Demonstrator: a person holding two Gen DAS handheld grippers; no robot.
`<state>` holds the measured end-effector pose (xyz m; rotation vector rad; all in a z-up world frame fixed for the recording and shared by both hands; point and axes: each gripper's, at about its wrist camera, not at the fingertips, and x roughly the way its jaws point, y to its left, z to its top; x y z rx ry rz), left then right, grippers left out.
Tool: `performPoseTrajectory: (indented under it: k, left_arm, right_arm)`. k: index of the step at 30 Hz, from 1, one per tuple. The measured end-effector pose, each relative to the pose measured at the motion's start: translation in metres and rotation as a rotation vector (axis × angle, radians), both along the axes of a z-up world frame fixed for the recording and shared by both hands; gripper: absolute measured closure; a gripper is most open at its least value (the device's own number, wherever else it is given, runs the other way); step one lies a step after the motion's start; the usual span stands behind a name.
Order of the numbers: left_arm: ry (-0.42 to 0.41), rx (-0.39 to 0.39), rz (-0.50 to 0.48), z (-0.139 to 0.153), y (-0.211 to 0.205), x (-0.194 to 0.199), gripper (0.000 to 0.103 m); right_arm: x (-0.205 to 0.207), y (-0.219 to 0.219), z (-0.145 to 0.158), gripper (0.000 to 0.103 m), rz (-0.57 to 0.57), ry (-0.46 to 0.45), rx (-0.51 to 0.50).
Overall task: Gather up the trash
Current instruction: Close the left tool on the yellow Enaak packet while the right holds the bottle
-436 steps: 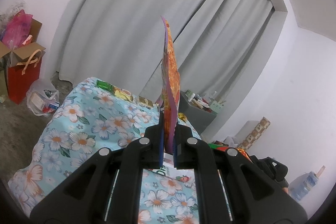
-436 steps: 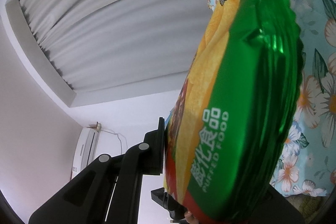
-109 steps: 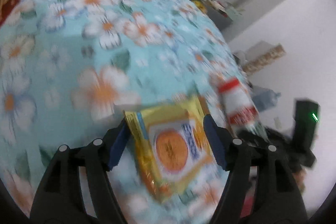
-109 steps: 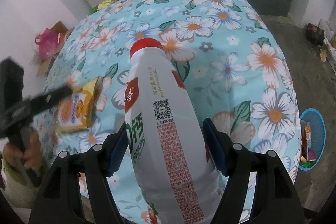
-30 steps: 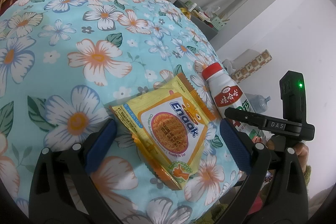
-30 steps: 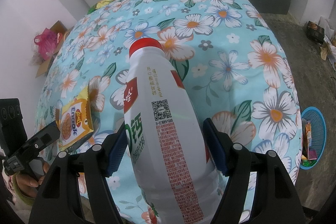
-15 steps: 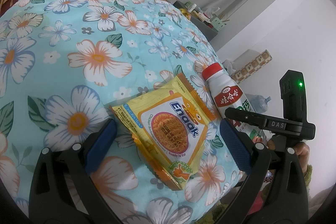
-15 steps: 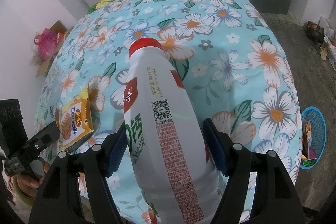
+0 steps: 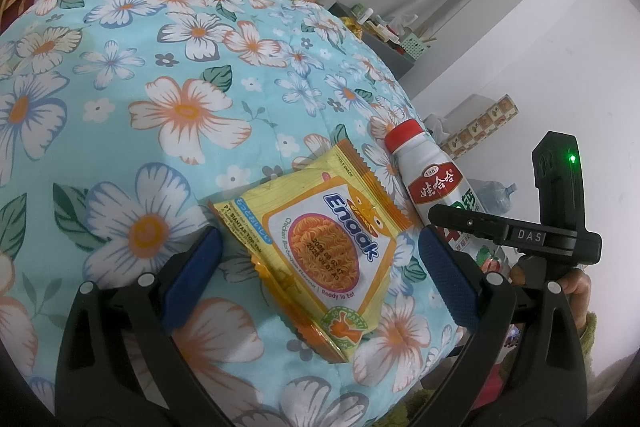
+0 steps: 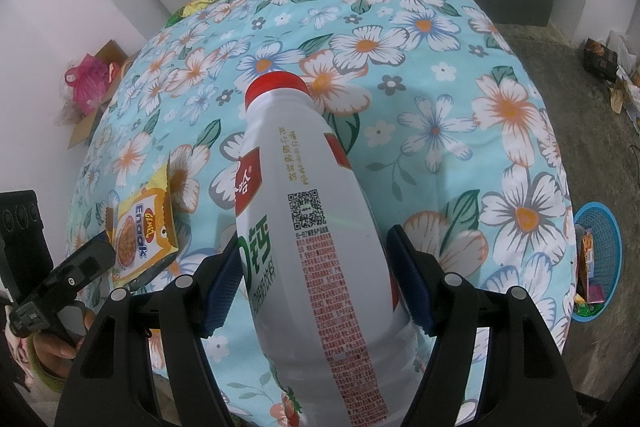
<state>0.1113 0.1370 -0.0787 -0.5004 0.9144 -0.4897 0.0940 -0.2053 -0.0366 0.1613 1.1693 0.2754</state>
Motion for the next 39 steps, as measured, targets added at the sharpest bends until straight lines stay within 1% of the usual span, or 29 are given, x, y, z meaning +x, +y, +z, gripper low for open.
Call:
performPoseTrajectory:
  k: [10,14,16,18,20,22,24,25,27,30,35,37,39]
  left_arm:
    - [-0.003,0.003,0.0,0.0,-0.002,-0.004,0.009]
    - [-0.001,0.003,0.014,0.007,0.005,-0.003,0.009]
    - [-0.019,-0.001,0.014,0.012,0.008,-0.008,0.009]
    - [-0.048,-0.027,-0.003,0.017,0.013,-0.014,0.009]
    - [-0.055,-0.084,-0.033,0.018,0.017,-0.017,0.012]
    - [-0.045,-0.127,-0.059,0.015,0.018,-0.018,0.024]
    - [-0.033,-0.144,-0.084,0.011,0.016,-0.016,0.029]
    - [-0.028,-0.152,-0.094,0.01,0.015,-0.015,0.035]
    - [-0.01,-0.161,-0.109,0.007,0.013,-0.01,0.039]
    - [0.024,-0.161,-0.099,0.002,0.014,-0.002,0.046]
    - [0.066,-0.188,-0.074,0.002,0.026,0.004,0.047]
    - [0.106,-0.218,-0.074,-0.004,0.027,0.014,0.047]
    - [0.122,-0.227,-0.074,-0.009,0.025,0.02,0.052]
  right_arm:
    - [0.0,0.001,0.0,0.035,-0.001,0.0,0.002]
    - [0.0,0.001,0.0,0.035,-0.001,-0.001,0.003]
    - [0.0,0.001,0.0,0.034,-0.005,0.0,0.014]
    - [-0.001,0.001,0.0,0.034,-0.006,0.001,0.023]
    - [-0.002,0.001,-0.001,0.034,-0.007,0.003,0.028]
    - [-0.003,0.001,-0.002,0.034,-0.007,0.004,0.032]
    - [-0.004,0.001,-0.003,0.034,-0.008,0.006,0.033]
    - [-0.002,0.0,-0.002,0.034,-0.007,0.006,0.033]
    - [0.0,-0.003,-0.002,0.034,-0.006,0.008,0.036]
    - [0.0,-0.005,-0.001,0.034,-0.006,0.011,0.043]
    - [0.0,-0.007,-0.001,0.034,-0.006,0.011,0.045]
    - [0.0,-0.007,-0.001,0.034,-0.006,0.012,0.044]
    - [0.0,-0.007,-0.001,0.034,-0.007,0.011,0.045]
